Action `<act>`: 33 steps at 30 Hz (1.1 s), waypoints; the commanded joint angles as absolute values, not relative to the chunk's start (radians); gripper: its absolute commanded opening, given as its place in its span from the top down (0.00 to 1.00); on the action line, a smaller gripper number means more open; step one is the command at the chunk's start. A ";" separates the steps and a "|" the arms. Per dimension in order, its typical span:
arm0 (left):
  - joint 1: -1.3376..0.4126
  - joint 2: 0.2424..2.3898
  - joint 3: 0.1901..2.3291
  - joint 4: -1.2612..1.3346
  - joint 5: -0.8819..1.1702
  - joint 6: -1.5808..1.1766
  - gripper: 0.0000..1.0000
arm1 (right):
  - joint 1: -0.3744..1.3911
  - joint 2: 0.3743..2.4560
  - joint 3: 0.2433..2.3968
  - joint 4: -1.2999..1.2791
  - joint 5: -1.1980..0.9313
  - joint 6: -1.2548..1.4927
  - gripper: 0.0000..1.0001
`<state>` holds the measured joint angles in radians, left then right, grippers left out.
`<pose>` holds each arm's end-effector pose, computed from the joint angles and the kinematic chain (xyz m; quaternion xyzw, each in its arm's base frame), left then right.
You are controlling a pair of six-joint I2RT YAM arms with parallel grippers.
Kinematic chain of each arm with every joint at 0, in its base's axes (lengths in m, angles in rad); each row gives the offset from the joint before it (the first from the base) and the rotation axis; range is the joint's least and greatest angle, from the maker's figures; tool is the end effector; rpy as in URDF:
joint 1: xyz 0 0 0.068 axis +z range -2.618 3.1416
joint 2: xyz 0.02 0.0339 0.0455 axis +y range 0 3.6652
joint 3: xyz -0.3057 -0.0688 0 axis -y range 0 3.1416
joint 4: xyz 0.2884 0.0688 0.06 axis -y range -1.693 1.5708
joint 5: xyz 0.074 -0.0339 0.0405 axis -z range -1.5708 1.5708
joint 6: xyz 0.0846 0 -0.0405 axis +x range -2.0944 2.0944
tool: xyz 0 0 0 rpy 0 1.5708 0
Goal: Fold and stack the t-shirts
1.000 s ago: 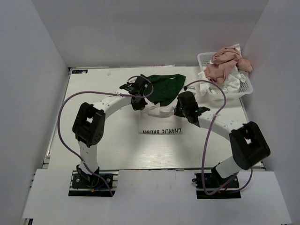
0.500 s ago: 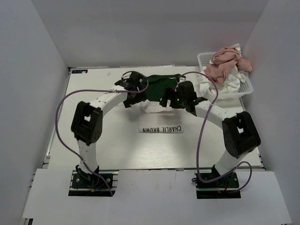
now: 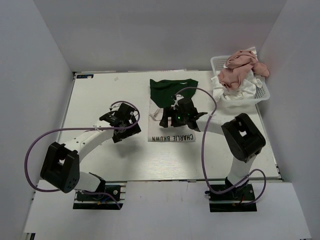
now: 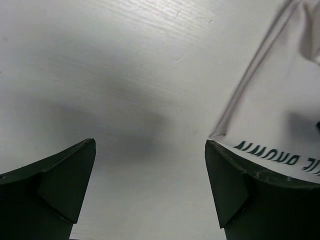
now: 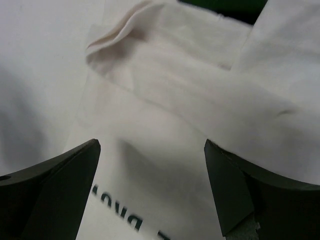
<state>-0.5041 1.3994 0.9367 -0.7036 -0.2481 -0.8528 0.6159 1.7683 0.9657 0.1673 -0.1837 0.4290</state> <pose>0.2851 -0.1335 0.1963 -0.1931 0.9530 -0.0307 0.2313 0.3584 0.2726 0.1543 -0.1241 0.8811 0.2950 0.3482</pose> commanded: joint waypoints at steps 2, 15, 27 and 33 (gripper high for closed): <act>-0.506 1.329 0.905 -0.701 -0.255 -0.867 0.00 | 0.608 1.873 1.069 0.322 -0.039 0.388 0.10; -0.515 1.365 0.980 -0.724 -0.253 -0.807 0.00 | 0.496 2.076 1.602 0.204 0.026 0.440 0.10; -0.546 1.583 0.971 -0.485 0.054 -0.706 0.03 | 0.419 1.356 0.750 0.117 -0.065 0.617 0.10; -0.565 1.638 0.960 -0.431 0.120 -0.684 0.19 | 0.410 1.246 0.539 0.128 -0.106 0.676 0.10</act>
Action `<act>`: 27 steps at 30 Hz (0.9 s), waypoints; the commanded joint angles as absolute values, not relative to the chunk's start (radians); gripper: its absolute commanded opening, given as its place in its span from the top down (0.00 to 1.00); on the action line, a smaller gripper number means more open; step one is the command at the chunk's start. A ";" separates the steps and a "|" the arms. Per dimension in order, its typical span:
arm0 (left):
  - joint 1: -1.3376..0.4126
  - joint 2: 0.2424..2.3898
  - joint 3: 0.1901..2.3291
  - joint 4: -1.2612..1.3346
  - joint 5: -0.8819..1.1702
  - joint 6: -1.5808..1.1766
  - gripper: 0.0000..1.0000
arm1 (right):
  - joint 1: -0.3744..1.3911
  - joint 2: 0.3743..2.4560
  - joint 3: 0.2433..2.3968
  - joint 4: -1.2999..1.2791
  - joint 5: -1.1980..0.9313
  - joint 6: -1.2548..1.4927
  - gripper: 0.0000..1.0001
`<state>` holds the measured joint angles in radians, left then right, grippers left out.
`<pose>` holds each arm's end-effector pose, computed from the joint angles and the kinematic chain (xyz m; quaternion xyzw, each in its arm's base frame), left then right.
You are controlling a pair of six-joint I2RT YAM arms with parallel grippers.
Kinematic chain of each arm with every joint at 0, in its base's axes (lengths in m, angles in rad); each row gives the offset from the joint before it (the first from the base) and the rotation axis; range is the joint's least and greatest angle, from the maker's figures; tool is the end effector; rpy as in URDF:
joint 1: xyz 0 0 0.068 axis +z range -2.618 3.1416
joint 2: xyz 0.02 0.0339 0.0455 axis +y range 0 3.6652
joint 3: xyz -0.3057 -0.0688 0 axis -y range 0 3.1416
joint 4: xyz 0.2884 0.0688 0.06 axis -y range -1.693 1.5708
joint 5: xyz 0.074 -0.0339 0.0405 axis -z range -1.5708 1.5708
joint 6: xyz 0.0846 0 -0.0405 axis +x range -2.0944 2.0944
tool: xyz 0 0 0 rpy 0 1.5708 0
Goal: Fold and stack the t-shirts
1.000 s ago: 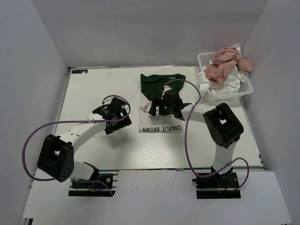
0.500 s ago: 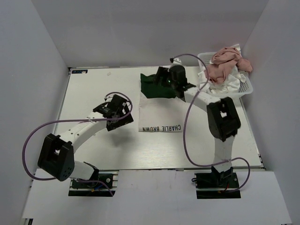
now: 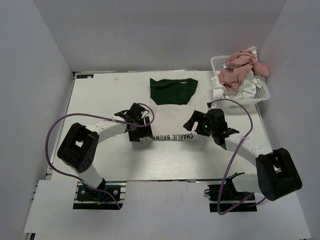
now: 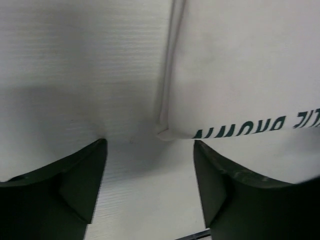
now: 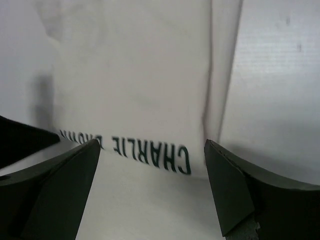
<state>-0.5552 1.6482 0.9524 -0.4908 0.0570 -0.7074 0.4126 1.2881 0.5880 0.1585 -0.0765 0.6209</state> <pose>0.3058 -0.1954 0.1326 -0.0692 0.9788 -0.1352 0.1375 0.2994 0.1381 0.1855 0.0717 0.8671 0.2719 0.4112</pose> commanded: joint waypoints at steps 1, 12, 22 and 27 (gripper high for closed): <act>-0.565 1.647 0.960 -0.420 0.120 -0.684 0.23 | 0.408 1.241 0.526 0.120 -0.089 0.678 0.10; -0.592 1.743 0.917 -0.356 0.175 -0.702 0.87 | 0.411 1.333 0.465 0.191 -0.152 0.724 0.25; -0.610 1.700 0.908 -0.356 0.178 -0.703 1.00 | 0.413 1.398 0.448 0.224 -0.083 0.778 1.00; -0.638 1.493 0.853 -0.437 0.164 -0.693 1.00 | 0.429 1.154 0.411 0.022 -0.106 0.749 1.00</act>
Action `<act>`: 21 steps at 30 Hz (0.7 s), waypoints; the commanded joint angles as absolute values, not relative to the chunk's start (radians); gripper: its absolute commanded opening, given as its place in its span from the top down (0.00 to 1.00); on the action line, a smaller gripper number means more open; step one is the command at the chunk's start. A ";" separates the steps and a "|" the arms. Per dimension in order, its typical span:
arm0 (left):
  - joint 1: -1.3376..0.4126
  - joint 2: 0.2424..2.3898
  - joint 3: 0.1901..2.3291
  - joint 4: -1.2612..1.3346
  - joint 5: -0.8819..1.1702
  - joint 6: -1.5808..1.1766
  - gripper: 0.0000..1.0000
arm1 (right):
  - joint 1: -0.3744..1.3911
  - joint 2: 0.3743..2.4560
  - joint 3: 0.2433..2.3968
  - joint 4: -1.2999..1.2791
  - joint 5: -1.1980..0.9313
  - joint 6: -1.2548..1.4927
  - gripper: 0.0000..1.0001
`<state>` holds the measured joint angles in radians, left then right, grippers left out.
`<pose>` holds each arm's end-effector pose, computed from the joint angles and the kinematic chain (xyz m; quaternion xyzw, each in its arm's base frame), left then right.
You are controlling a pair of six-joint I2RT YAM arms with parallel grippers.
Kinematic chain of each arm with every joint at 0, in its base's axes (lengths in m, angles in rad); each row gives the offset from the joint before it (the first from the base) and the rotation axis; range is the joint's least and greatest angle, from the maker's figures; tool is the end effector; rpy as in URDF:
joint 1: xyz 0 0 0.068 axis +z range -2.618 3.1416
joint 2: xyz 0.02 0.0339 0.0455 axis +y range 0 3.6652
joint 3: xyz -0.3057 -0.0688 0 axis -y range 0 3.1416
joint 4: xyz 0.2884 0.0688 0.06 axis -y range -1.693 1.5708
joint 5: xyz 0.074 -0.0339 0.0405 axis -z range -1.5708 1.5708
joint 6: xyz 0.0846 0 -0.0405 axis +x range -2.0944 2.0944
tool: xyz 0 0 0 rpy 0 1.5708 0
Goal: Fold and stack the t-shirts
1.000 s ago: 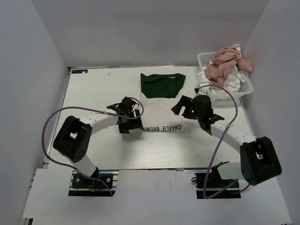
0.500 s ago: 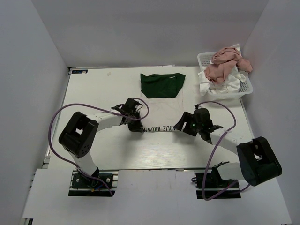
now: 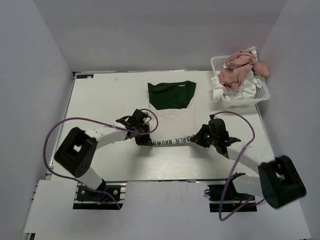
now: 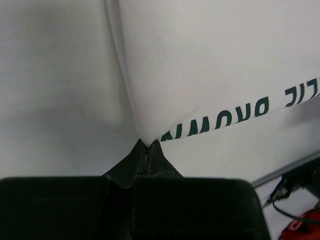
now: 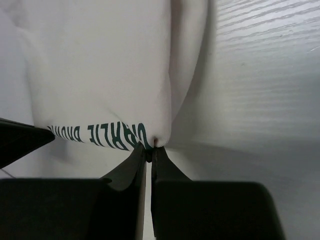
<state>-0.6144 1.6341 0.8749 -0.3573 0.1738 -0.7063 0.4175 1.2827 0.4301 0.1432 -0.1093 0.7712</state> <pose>0.2848 -0.2188 0.1222 -0.0251 0.9705 -0.2044 0.1253 0.2596 0.1252 0.1259 0.1372 0.8972 0.2746 0.3176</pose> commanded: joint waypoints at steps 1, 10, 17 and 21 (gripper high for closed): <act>-0.652 1.461 0.841 -0.451 0.164 -0.693 1.00 | 0.433 1.069 0.410 -0.029 -0.100 0.746 1.00; -0.716 1.183 0.894 -0.514 0.175 -0.693 1.00 | 0.448 0.701 0.557 -0.429 -0.052 0.680 1.00; -0.691 1.284 1.124 -0.577 -0.004 -0.707 1.00 | 0.443 0.870 0.802 -0.402 0.035 0.655 1.00; -0.680 1.397 1.274 -0.673 -0.162 -0.742 1.00 | 0.437 1.001 0.885 -0.368 0.130 0.687 1.00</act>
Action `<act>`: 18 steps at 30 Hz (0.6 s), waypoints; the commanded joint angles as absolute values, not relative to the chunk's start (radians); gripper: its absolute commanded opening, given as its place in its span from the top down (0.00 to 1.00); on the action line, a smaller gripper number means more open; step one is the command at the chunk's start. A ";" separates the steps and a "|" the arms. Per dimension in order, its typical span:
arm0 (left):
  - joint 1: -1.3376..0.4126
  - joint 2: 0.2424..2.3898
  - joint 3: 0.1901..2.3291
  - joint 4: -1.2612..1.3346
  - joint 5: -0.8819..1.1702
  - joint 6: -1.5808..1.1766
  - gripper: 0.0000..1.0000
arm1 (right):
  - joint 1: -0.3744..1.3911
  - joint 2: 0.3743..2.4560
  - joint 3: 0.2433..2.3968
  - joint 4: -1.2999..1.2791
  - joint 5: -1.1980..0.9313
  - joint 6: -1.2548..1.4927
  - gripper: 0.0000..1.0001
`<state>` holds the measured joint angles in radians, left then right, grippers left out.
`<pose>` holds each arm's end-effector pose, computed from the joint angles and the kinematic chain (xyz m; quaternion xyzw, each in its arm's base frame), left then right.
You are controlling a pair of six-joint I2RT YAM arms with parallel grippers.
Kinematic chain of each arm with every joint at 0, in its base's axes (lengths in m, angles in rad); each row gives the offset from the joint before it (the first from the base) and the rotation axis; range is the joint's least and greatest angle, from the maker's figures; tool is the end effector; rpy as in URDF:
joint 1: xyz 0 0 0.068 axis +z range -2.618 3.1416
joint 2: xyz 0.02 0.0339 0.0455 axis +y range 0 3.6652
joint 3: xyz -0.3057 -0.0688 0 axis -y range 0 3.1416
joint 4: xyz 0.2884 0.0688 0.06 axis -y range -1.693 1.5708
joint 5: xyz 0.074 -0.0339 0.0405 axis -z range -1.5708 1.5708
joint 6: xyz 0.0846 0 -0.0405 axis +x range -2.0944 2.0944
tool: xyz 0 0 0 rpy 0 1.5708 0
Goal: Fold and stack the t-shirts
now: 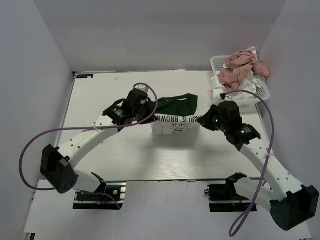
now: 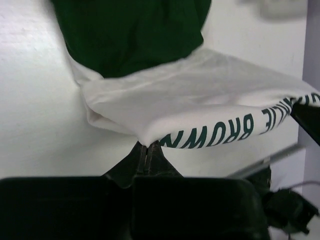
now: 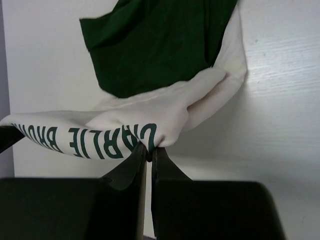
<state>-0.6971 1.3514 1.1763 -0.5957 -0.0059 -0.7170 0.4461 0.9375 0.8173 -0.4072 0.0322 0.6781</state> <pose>0.2776 -0.2318 0.3102 -0.0103 0.9210 -0.2509 0.2978 0.2444 0.1139 0.3051 0.1083 0.8601 0.2538 0.4291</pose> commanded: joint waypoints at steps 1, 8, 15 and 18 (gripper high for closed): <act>-0.680 1.420 1.308 -0.687 -0.176 -0.742 1.00 | 0.437 1.026 0.925 -0.350 0.179 0.686 1.00; -0.611 1.606 1.546 -0.715 -0.293 -0.719 1.00 | 0.413 1.346 1.190 -0.348 0.219 0.634 1.00; -0.494 1.870 1.710 -0.674 -0.256 -0.670 1.00 | 0.370 1.604 1.394 -0.365 0.158 0.603 1.00; -0.450 1.998 1.813 -0.658 -0.215 -0.640 1.00 | 0.347 1.763 1.471 -0.362 0.127 0.615 1.00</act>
